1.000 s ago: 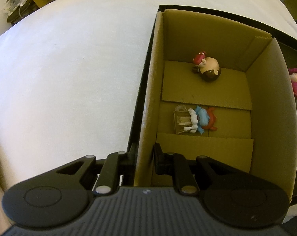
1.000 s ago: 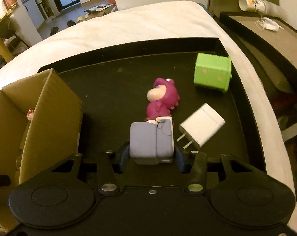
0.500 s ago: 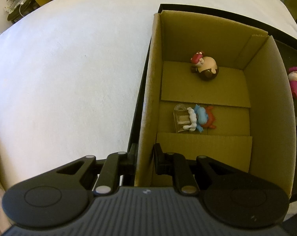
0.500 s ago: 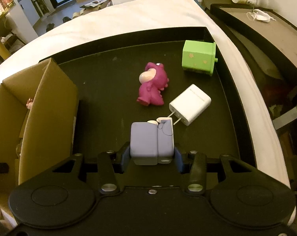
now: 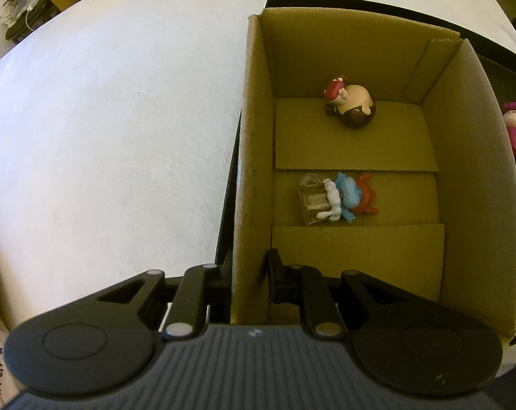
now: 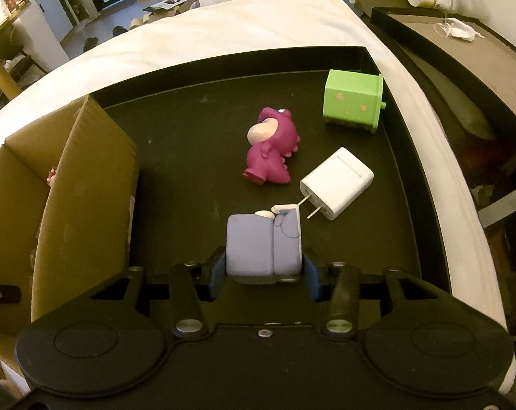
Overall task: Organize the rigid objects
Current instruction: 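Close the right gripper on the lavender cube toy, then lift the lavender cube toy with the right gripper and carry it over the box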
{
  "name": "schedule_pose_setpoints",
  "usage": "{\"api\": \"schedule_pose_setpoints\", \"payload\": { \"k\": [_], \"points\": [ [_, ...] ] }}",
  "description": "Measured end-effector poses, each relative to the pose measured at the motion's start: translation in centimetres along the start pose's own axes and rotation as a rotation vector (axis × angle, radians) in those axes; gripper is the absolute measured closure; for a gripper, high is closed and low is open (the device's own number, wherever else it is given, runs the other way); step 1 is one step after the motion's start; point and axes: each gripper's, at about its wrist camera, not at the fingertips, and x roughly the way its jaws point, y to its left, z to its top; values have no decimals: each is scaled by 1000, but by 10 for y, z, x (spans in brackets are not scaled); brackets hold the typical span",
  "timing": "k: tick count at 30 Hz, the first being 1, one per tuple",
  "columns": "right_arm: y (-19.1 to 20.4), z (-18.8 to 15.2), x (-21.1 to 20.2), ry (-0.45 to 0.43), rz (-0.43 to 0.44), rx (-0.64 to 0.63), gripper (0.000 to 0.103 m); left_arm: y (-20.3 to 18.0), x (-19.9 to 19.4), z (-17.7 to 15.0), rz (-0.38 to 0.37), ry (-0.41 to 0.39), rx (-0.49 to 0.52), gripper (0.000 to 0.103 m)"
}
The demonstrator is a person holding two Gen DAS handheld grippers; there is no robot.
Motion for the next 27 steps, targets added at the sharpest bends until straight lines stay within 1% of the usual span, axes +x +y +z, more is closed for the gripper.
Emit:
{"api": "schedule_pose_setpoints", "payload": {
  "k": [9, 14, 21, 27],
  "points": [
    [2, 0, 0, -5, -14, -20, 58, 0, 8, 0, -6, 8, -2, 88],
    [4, 1, -7, -26, -12, -39, 59, 1, 11, 0, -7, 9, -2, 88],
    [13, 4, -25, -66, -3, -58, 59, -2, 13, -1, 1, 8, 7, 88],
    [25, 16, -45, -114, 13, -74, 59, -2, 14, -2, -4, 8, 6, 88]
  ]
}}
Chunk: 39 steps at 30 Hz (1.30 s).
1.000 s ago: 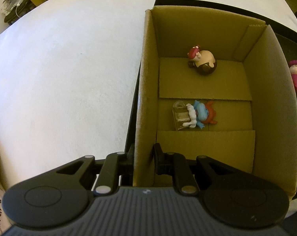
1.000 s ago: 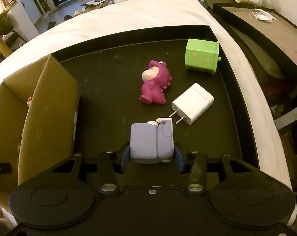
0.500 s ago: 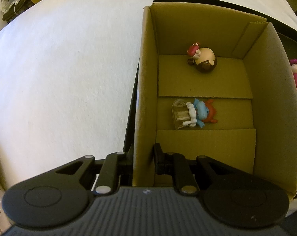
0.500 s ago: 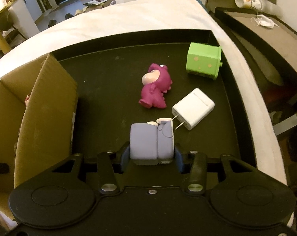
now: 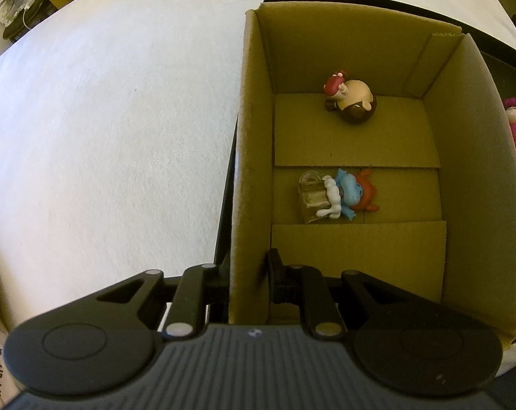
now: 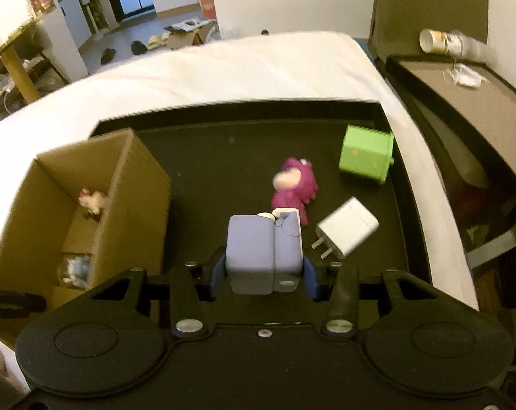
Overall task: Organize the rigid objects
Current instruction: 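Lift the lavender cube toy with the right gripper and carry it over the box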
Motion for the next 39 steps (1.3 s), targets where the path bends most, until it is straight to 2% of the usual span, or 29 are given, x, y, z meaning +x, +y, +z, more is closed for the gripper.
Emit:
{"api": "schedule_pose_setpoints", "payload": {
  "k": [9, 20, 39],
  "points": [
    [15, 23, -27, -77, 37, -10, 59, 1, -3, -3, -12, -9, 16, 88],
    [39, 39, -47, -129, 68, -48, 59, 6, -9, -5, -30, -25, 14, 89],
    [89, 40, -40, -117, 136, -138, 59, 19, -16, -8, -78, -44, 6, 93]
  ]
}}
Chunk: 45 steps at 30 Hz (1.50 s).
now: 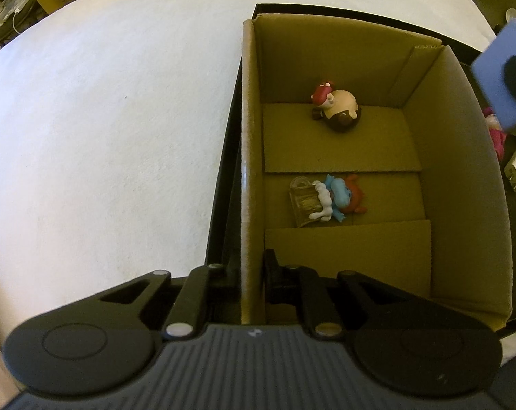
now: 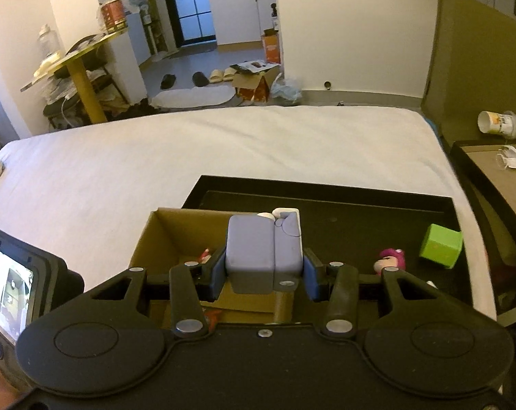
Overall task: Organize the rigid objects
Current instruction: 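Lift the lavender cube toy with the right gripper and carry it over the box, then lower the lavender cube toy into the box and open the right gripper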
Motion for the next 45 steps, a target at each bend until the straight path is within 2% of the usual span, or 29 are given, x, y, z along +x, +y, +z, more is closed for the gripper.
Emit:
{"api": "schedule_pose_setpoints", "payload": {
  "k": [11, 17, 26, 38, 45],
  "points": [
    [21, -8, 18, 46, 40, -41, 59, 7, 6, -1, -17, 2, -11, 92],
    [19, -11, 33, 100, 82, 9, 59, 8, 7, -2, -23, -1, -11, 92],
    [17, -19, 51, 145, 44, 14, 59, 12, 10, -3, -38, -3, -14, 93],
    [19, -23, 58, 165, 29, -7, 58, 13, 11, -5, -38, -5, -9, 93],
    [16, -17, 47, 126, 27, -3, 58, 14, 11, -5, -39, -4, -14, 92]
  ]
}}
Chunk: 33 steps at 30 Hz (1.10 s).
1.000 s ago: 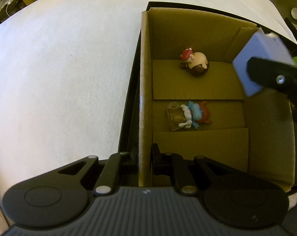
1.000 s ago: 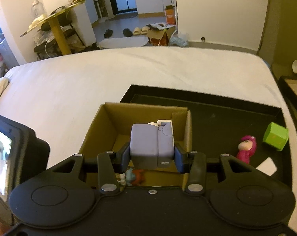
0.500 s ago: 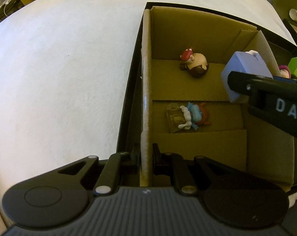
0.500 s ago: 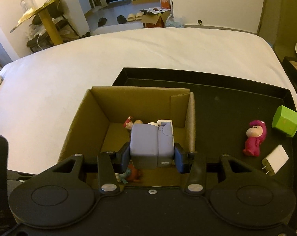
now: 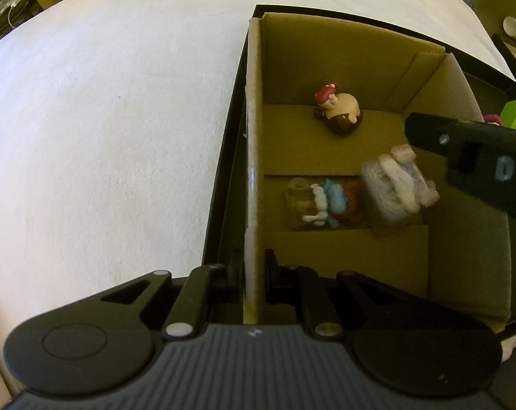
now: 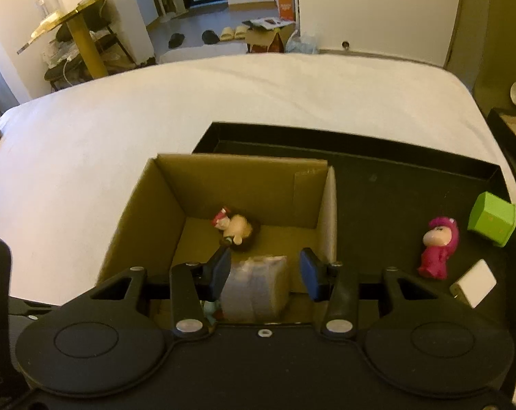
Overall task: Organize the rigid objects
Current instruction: 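Lower the lavender cube toy into the box and open the right gripper, then move the right gripper to the white USB charger on the tray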
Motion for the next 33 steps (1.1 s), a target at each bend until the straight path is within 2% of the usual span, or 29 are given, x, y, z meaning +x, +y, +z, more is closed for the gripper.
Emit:
{"api": "schedule_pose_setpoints", "payload": {
  "k": [21, 33],
  "points": [
    [-31, -13, -52, -59, 21, 56, 58, -10, -2, -3, 38, -15, 19, 92],
    [-76, -30, -66, -74, -34, 125, 55, -18, -2, -2, 51, -12, 31, 92]
  ]
}}
